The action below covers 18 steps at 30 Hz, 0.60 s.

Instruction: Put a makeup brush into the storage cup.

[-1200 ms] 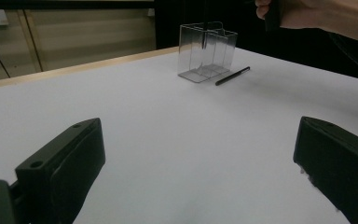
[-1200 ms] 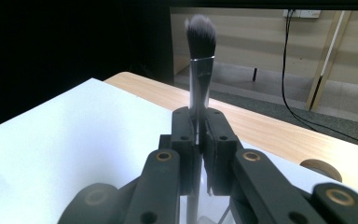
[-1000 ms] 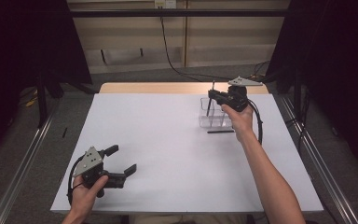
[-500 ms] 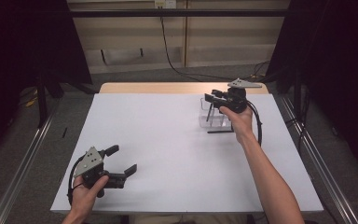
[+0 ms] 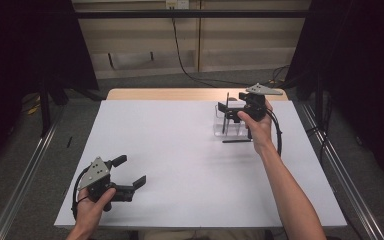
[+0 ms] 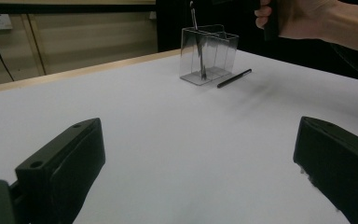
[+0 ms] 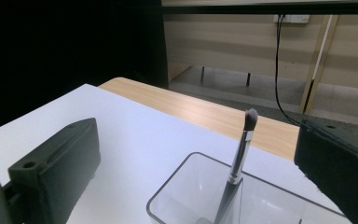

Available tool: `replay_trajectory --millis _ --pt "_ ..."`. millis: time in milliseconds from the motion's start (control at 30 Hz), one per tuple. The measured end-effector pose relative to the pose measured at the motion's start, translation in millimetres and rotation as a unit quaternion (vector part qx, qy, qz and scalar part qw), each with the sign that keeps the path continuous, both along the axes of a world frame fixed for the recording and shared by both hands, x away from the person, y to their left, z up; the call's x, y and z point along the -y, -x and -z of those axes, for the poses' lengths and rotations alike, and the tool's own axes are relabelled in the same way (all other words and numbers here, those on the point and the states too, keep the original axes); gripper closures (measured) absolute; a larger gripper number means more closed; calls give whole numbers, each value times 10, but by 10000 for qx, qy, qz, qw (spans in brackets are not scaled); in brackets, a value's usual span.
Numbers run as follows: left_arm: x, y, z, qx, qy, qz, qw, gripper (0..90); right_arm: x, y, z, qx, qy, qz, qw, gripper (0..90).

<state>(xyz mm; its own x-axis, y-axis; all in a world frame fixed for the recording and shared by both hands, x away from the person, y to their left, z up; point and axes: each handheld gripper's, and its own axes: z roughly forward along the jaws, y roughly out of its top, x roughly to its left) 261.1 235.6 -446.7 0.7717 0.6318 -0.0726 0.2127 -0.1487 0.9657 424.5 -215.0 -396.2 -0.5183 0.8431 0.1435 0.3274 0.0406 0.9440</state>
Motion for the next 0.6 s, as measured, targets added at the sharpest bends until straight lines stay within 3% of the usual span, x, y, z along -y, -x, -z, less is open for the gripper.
replay_trajectory --millis 600 --pt "-18 -20 -3 1 -38 -25 10000 22 201 223 -34 68 33 -48 10000 1"
